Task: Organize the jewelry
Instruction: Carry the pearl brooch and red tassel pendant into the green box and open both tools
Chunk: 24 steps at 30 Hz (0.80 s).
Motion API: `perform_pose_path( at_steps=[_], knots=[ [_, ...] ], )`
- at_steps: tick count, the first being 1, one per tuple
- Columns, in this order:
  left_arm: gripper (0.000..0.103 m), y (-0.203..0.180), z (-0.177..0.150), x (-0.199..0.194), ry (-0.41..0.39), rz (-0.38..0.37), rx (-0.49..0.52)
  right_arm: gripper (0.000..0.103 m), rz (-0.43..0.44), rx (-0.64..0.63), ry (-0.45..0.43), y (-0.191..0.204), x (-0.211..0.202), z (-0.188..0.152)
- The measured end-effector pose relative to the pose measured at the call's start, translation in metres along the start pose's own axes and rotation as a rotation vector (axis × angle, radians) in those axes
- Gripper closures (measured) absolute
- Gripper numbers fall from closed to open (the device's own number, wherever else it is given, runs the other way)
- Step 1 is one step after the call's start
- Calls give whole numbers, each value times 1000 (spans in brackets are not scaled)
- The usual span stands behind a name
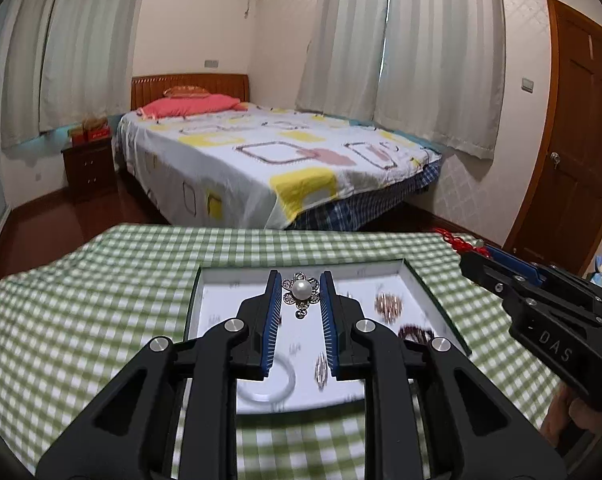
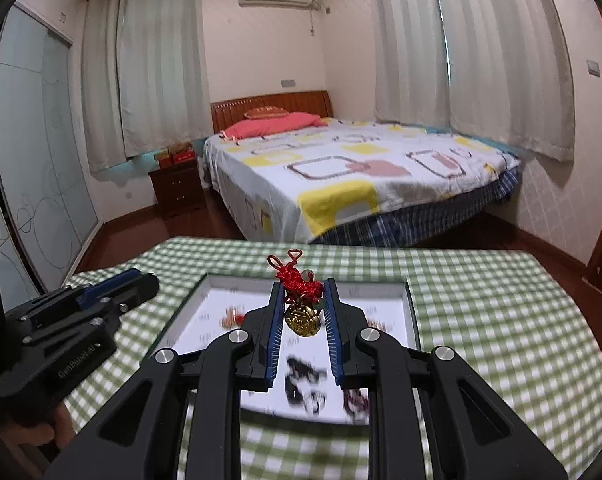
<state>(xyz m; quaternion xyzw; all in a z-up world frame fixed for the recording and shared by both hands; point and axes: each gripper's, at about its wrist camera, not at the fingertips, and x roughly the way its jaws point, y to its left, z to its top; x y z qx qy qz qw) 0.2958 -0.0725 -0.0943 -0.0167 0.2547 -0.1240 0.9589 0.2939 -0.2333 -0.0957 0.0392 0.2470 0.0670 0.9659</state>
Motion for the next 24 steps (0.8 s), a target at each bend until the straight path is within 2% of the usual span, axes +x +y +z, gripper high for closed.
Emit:
perform_pose_path(
  at_steps=[5, 10, 18, 24],
  knots=[
    [84, -2, 9, 28, -10, -7, 6, 82, 5, -7, -28, 2, 25, 10],
    [84, 0, -1, 66, 27, -6, -4, 82, 5, -1, -12, -1, 55, -2],
    [84, 7, -19, 109, 95, 22, -1, 82, -19, -6, 68, -3, 102, -26],
    [84, 16, -30, 137, 179, 49, 0, 82, -31, -7, 145, -8, 128, -42]
  ],
)
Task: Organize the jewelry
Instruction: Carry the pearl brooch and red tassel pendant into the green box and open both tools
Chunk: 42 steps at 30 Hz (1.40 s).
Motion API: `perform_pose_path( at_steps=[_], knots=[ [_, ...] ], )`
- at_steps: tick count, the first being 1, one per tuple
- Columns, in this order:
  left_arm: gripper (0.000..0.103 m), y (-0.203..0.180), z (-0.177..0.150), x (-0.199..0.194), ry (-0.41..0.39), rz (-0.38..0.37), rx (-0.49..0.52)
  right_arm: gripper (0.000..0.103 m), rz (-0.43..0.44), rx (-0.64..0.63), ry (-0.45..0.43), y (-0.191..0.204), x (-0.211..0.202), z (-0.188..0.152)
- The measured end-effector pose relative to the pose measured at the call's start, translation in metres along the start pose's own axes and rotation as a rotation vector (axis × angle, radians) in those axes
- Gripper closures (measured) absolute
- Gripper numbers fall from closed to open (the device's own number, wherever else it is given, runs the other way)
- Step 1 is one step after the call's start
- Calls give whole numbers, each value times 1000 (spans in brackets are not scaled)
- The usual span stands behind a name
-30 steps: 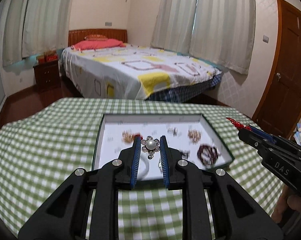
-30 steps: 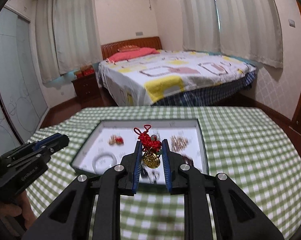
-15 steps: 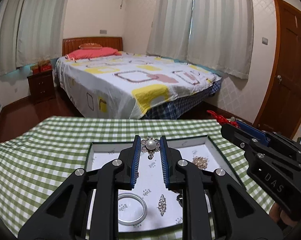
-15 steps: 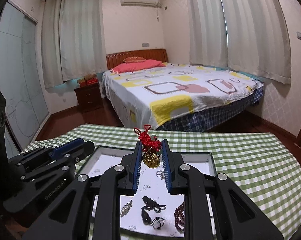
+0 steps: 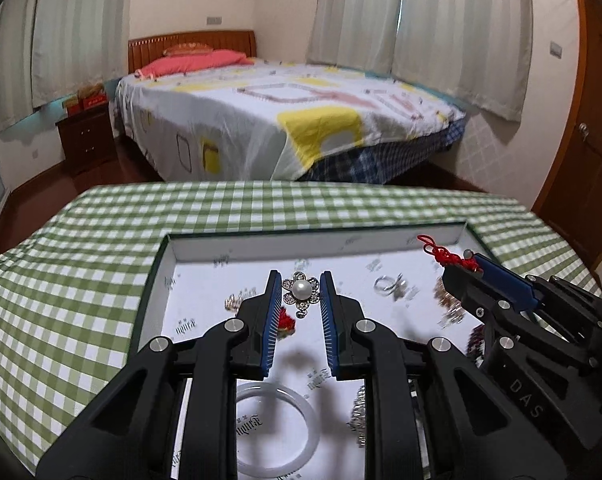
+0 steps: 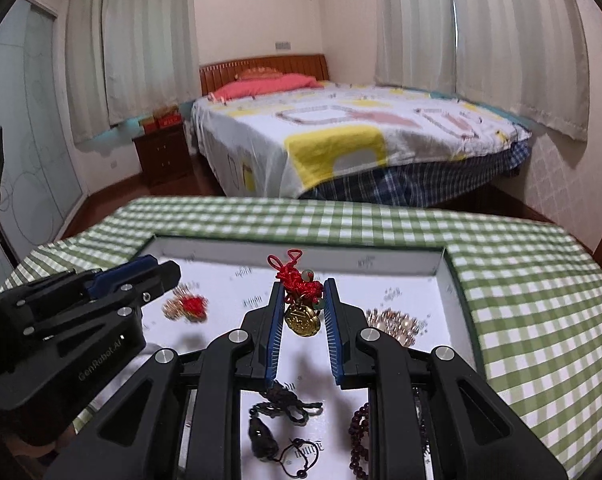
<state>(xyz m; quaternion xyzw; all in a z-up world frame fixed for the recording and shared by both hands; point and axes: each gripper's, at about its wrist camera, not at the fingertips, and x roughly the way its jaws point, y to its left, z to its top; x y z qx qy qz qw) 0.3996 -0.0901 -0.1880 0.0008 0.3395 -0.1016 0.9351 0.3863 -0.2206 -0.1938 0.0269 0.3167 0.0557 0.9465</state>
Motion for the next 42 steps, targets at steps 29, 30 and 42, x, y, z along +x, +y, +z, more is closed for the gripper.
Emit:
perform_pose_path(
  at_steps=[29, 30, 42],
  knots=[
    [83, 2, -14, 37, 113, 35, 3, 81, -28, -12, 148, -1, 36, -9],
    [82, 2, -14, 37, 115, 35, 3, 81, -30, -9, 150, -1, 37, -9],
    [63, 3, -16, 32, 102, 35, -1, 59, -35, -1, 129, -3, 31, -10]
  ],
)
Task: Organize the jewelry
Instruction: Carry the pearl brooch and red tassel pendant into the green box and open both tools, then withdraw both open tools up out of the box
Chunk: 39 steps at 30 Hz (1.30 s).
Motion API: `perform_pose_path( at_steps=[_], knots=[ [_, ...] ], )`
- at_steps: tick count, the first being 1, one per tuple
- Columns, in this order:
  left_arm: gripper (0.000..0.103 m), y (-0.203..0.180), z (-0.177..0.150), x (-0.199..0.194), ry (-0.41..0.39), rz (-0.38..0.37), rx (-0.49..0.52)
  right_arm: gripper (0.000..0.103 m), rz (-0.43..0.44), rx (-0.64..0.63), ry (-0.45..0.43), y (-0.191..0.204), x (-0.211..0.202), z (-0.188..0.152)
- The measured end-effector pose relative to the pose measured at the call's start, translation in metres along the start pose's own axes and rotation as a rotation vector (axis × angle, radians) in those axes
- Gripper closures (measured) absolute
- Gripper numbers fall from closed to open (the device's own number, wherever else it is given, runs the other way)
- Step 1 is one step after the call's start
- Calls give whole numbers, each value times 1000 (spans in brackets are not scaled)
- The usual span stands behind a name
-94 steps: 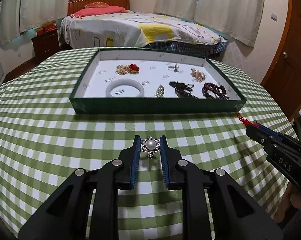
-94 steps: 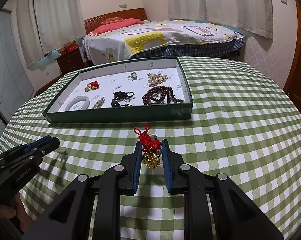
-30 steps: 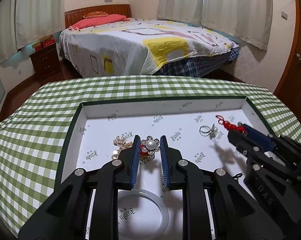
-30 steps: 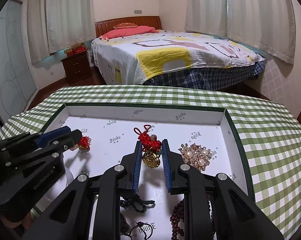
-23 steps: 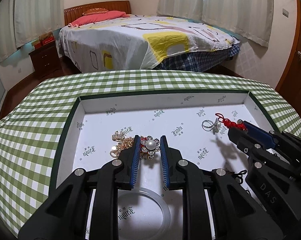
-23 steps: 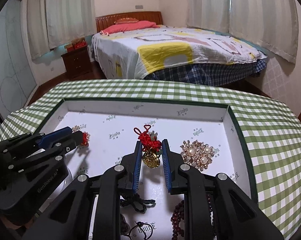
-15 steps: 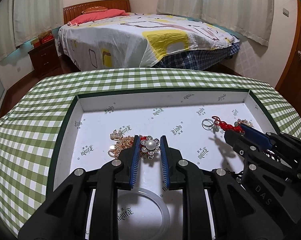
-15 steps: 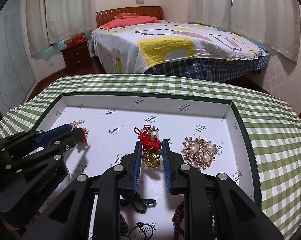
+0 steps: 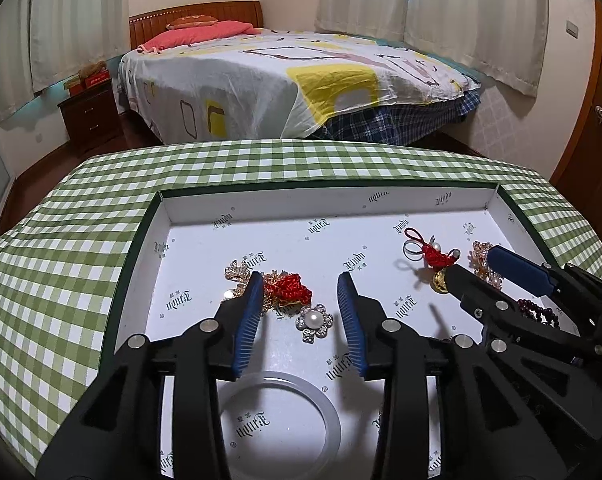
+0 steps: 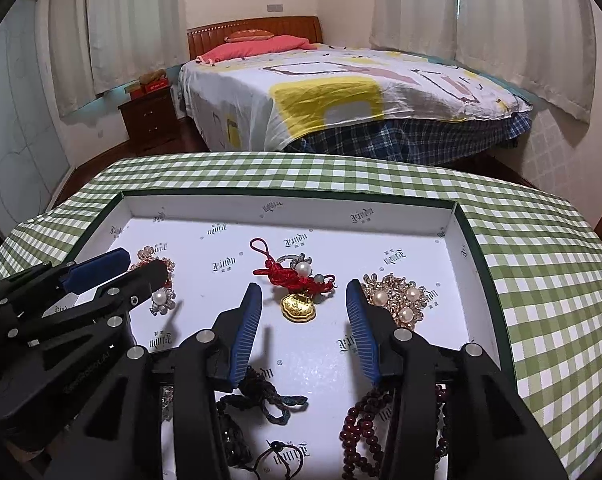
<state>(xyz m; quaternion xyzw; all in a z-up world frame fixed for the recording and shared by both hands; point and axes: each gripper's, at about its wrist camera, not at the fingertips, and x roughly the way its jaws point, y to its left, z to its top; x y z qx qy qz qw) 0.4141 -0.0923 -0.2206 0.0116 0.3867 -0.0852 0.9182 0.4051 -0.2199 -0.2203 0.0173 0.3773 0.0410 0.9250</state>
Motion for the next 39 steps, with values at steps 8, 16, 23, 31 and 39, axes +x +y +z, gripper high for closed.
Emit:
perform_pose_path(
  at_steps=[8, 16, 23, 31, 39],
  knots=[
    [51, -1, -1, -4, -11, -13, -7, 59, -1, 10, -13, -2, -5, -2],
    [37, 7, -2, -7, -4, -9, -43, 40, -20, 40, -37, -9, -11, -3],
    [22, 10, -3, -17, -27, 26, -34, 29, -43, 43, -71, -13, -22, -3],
    [12, 11, -5, -40, -105, 39, -43, 24, -72, 63, -107, -17, -35, -7],
    [11, 16, -15, -57, -107, 59, -67, 23, -98, 125, -77, -30, -40, -20]
  ],
)
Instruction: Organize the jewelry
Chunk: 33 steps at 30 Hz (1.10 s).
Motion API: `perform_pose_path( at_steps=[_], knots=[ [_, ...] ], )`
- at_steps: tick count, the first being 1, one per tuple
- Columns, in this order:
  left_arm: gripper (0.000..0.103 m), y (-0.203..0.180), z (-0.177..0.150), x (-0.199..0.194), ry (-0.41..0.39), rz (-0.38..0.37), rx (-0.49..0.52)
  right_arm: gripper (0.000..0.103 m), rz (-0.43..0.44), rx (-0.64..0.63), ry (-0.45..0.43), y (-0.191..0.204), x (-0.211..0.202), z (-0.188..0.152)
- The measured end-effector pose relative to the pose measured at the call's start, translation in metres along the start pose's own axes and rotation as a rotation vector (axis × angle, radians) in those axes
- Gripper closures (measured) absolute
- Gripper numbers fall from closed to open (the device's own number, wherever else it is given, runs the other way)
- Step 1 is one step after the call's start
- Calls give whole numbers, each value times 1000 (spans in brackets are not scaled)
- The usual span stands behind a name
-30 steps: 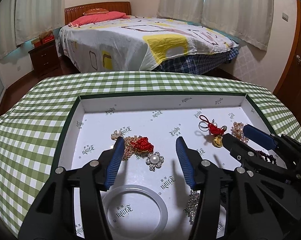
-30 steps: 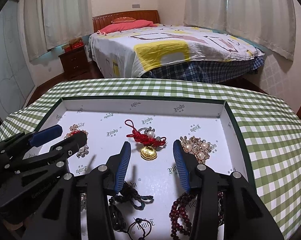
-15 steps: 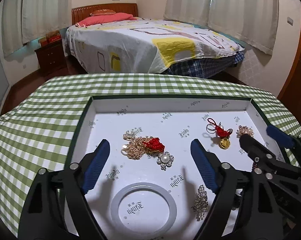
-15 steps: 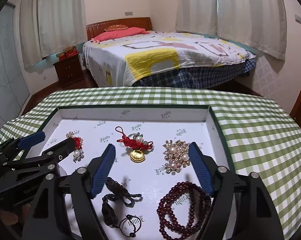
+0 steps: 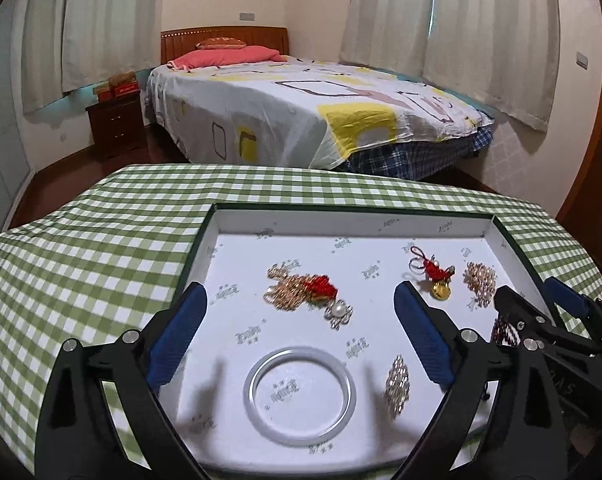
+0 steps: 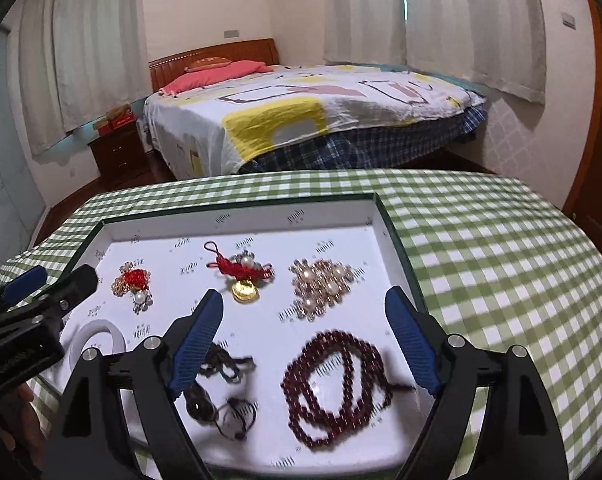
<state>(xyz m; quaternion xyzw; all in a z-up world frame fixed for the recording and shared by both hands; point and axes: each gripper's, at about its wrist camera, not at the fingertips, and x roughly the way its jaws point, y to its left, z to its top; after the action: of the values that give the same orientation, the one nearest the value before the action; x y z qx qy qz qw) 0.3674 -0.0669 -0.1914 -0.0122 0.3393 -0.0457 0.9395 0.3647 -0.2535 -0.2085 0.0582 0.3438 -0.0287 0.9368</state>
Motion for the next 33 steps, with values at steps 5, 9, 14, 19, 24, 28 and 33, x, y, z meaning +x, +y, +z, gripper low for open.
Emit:
perform_pose_path(
  at_steps=[5, 9, 14, 19, 24, 28, 33],
  knots=[
    [10, -3, -9, -20, -4, 27, 26, 23, -8, 20, -2, -2, -17, -9],
    [9, -5, -21, -37, 15, 39, 39, 23, -8, 22, 6, -1, -33, -21],
    [9, -4, -34, -72, 7, 29, 35, 23, 1, 21, 5, 1, -59, -33],
    [9, -1, -32, -113, -24, 29, 26, 23, 16, 14, -33, 3, -96, -36],
    [9, 3, -24, -162, -76, 37, 25, 23, 41, -1, -97, 6, -144, -27],
    [9, 3, -22, -200, -117, 29, 16, 23, 53, -28, -160, 11, -187, -21],
    [5, 4, -25, -246, -169, 15, -2, 22, 76, -55, -206, 17, -228, -18]
  ],
)
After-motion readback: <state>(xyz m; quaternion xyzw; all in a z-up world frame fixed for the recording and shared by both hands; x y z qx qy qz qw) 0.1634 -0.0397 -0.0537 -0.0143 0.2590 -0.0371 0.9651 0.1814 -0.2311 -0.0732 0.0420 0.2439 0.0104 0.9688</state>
